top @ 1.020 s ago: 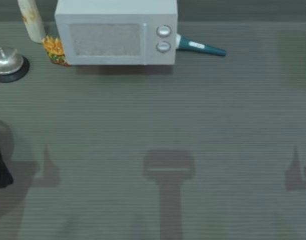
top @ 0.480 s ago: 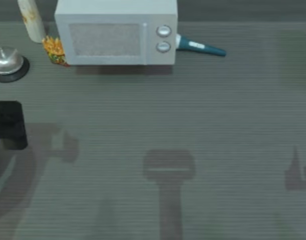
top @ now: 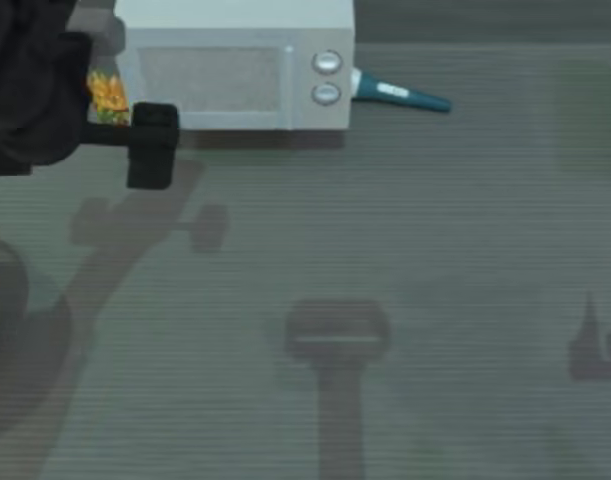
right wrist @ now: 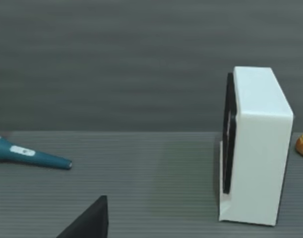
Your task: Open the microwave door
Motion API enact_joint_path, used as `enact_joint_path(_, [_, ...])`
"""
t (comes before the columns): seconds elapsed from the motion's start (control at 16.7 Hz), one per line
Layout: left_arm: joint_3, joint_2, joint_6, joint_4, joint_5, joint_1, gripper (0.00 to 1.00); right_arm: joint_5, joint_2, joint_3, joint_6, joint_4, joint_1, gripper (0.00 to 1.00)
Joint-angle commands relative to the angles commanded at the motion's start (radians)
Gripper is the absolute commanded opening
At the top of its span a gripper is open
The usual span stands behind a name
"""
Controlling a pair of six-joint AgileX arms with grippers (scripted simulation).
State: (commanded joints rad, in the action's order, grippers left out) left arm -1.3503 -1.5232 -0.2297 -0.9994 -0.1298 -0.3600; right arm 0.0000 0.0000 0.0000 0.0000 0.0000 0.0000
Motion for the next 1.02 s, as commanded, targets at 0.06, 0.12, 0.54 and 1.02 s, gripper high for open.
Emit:
enact_joint_path(0.06, [-0.097,-0.097,-0.019,-0.055,-0.013,-0.021,1.00,0.000,0.000,0.000,0.000,0.000,0.000,1.00])
enact_joint_path(0.12, [-0.196,-0.190,-0.039,-0.105,-0.025,-0.042,1.00,0.000,0.000,0.000,0.000,0.000,0.000,1.00])
enact_joint_path(0.54, [-0.871,-0.688,-0.184,-0.319,-0.104,-0.159,1.00,0.000,0.000,0.000,0.000,0.000,0.000,1.00])
enact_joint_path(1.02, [-1.274,-0.878,-0.286,-0.340,-0.148,-0.215,1.00,0.000,0.000,0.000,0.000,0.000,0.000,1.00])
